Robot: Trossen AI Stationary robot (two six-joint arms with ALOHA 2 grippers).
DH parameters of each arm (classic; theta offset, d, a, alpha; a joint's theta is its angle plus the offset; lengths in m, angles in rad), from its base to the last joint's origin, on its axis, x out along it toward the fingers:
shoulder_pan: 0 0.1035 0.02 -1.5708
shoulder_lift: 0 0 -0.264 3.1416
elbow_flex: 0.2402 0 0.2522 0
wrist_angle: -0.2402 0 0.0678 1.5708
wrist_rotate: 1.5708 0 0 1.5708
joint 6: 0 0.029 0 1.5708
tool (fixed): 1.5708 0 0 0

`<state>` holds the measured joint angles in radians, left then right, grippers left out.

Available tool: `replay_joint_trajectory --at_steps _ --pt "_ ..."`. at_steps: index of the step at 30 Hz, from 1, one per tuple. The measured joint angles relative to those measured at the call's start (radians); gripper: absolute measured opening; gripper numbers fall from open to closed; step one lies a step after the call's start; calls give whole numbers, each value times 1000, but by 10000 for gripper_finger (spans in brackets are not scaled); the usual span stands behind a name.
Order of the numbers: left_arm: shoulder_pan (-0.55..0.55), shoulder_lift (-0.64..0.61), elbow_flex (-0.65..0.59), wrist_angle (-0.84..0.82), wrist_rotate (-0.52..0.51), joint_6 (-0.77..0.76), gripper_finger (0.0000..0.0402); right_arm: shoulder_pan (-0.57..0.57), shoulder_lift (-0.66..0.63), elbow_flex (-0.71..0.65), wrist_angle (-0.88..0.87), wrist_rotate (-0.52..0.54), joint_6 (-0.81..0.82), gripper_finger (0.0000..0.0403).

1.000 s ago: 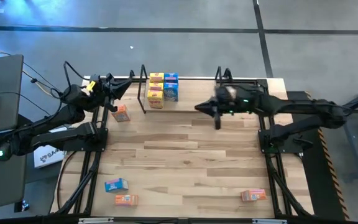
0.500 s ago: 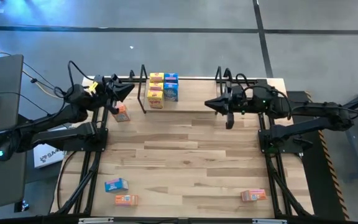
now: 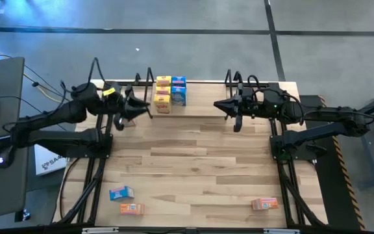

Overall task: Stack cereal on shelf
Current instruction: Put the blue cereal box on the shelf aligned with the other blue cereal boxes

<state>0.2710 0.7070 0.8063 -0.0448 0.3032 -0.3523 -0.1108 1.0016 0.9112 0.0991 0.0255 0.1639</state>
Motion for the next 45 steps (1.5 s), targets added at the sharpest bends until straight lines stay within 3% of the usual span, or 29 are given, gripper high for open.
replay_joint_trajectory --at_steps 7,15,19,22,30,38,45 --pt "-144 51 245 -425 166 40 215 0 0 0 4 102 41 0" --pt "-366 78 403 -780 181 -157 225 0 0 0 3 171 67 0" --pt "-542 116 419 -848 95 -328 225 0 0 0 3 173 64 0" --pt "-711 166 419 -846 -32 -431 225 0 0 0 2 173 62 0" --pt "-1077 372 419 -906 -284 -653 225 0 0 1 -21 172 38 0" --pt "-1219 543 419 -1037 -396 -859 225 0 0 2 -96 168 38 0" --pt "-1275 653 419 -1122 -434 -828 225 0 0 2 -147 169 38 0"
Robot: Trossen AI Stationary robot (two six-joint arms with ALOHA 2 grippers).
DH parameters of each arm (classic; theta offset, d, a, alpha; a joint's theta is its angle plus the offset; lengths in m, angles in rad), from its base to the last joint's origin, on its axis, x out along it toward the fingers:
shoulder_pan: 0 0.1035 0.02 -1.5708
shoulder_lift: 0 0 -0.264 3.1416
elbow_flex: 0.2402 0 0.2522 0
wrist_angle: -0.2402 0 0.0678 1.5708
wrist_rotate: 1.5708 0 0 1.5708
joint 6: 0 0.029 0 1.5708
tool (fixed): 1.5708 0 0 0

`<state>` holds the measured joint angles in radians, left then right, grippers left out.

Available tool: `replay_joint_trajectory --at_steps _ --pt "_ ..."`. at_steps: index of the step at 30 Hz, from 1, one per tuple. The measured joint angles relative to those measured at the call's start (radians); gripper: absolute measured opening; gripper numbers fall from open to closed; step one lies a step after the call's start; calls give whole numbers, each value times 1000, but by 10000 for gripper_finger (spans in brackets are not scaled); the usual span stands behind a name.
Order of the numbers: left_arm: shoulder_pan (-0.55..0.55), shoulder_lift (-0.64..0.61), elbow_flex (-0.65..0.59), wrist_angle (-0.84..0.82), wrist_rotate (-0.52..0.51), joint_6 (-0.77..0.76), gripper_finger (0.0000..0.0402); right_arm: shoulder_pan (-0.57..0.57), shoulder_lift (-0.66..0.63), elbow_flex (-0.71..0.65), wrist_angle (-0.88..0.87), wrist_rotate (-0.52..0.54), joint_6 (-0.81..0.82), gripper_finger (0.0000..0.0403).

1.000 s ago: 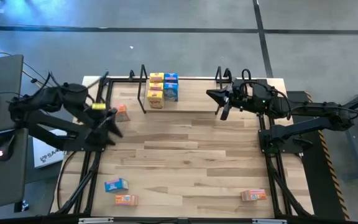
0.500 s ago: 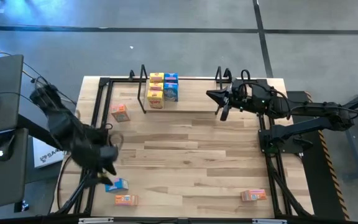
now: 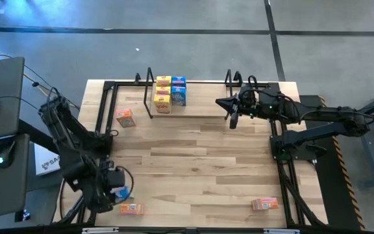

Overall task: Stack cereal on shelf
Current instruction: Put the blue cereal box on the shelf aligned with the other blue cereal boxes

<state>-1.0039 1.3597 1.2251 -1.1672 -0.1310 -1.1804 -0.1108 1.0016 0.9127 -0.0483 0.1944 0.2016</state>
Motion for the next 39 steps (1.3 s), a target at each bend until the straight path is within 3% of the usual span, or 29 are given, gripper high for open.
replay_joint_trajectory --at_steps 11,22,39 --pt "-66 95 0 -43 -110 -23 225 0 0 0 -3 0 0 0" --pt "-67 142 0 -35 -63 -35 225 0 0 0 -34 1 0 0" --pt "-62 197 3 16 -78 -37 225 0 1 0 -39 4 0 0"
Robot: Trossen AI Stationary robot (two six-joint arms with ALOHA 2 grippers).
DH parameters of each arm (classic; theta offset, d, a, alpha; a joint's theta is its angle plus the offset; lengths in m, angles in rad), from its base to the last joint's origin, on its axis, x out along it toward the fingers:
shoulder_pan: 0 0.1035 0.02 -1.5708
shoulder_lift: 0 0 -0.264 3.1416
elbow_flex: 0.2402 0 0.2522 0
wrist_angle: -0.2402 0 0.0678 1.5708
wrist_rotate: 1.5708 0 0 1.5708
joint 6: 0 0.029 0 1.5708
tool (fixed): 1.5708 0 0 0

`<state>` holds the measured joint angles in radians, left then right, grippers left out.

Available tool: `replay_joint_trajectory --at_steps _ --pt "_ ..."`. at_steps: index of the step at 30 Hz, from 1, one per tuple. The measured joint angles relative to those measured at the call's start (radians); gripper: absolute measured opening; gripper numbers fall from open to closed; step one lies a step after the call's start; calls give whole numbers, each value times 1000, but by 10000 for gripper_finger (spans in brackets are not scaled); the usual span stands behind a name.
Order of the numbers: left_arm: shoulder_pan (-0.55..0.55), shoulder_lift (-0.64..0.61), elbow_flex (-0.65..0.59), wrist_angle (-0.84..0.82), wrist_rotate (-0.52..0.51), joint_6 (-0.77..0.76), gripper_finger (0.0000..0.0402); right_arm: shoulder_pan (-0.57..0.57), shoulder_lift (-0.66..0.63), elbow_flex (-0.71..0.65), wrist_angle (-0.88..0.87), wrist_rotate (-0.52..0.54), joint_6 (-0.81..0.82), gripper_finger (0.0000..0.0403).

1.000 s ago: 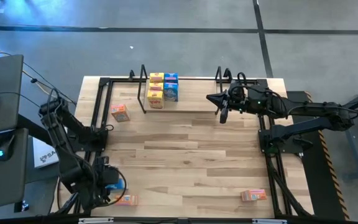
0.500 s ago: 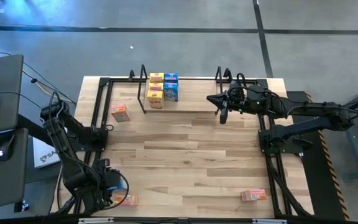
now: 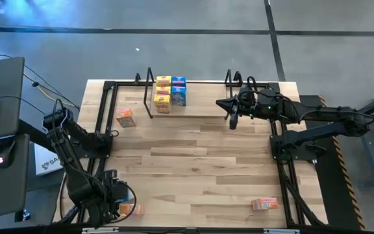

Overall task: Stack cereal on shelf
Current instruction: Put the blue cereal box on the shelf aligned with the other blue cereal boxes

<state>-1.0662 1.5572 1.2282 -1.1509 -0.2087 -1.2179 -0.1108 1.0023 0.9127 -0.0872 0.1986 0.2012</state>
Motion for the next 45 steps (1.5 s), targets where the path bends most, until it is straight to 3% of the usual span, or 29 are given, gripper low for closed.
replay_joint_trajectory --at_steps 14,27,45 --pt "26 -79 -5 -35 -10 3 225 0 0 0 0 7 4 0" --pt "24 -22 -5 -16 -11 -114 225 0 0 0 0 8 7 0" --pt "39 39 -5 -12 -4 -102 225 0 0 0 -3 8 7 0"
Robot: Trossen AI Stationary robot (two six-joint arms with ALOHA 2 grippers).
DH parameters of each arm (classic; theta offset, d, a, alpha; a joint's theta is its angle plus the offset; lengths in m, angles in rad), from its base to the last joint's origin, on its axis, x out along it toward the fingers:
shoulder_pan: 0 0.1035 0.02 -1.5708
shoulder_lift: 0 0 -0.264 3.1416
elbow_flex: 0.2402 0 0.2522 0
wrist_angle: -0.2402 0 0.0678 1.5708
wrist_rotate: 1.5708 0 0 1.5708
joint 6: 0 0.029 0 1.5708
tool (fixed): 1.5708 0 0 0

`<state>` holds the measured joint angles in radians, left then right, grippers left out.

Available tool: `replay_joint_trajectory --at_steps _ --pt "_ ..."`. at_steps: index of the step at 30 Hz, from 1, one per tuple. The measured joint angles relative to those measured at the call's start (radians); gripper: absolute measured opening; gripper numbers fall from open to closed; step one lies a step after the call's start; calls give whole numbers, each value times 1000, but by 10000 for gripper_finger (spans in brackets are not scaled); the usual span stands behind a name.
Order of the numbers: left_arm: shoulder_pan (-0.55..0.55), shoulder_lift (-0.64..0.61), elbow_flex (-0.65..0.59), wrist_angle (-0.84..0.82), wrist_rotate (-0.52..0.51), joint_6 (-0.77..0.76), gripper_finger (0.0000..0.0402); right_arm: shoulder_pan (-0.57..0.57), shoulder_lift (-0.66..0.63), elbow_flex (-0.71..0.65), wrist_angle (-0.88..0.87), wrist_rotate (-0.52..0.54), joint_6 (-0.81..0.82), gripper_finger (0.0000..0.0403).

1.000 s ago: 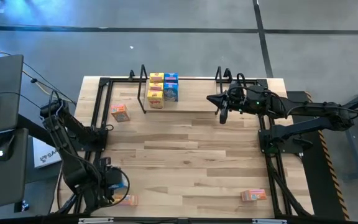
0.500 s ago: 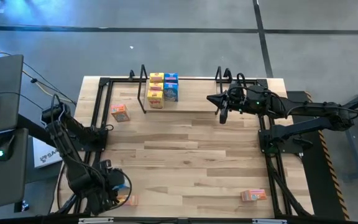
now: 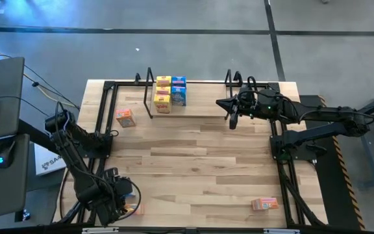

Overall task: Stack cereal on shelf
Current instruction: Put the blue cereal box on the shelf aligned with the other blue cereal boxes

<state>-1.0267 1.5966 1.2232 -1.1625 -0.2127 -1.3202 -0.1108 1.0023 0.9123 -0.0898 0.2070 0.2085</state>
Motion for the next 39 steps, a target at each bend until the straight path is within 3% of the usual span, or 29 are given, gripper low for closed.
replay_joint_trajectory --at_steps 15,24,31,39 --pt "2 -11 0 -22 0 64 170 0 0 0 0 0 0 0" --pt "73 -186 70 -233 -46 191 168 0 0 0 0 0 0 0" --pt "323 -360 161 -292 -136 545 168 0 0 0 0 1 0 0" --pt "736 -375 181 -119 -160 1165 168 0 0 -1 15 1 28 0"
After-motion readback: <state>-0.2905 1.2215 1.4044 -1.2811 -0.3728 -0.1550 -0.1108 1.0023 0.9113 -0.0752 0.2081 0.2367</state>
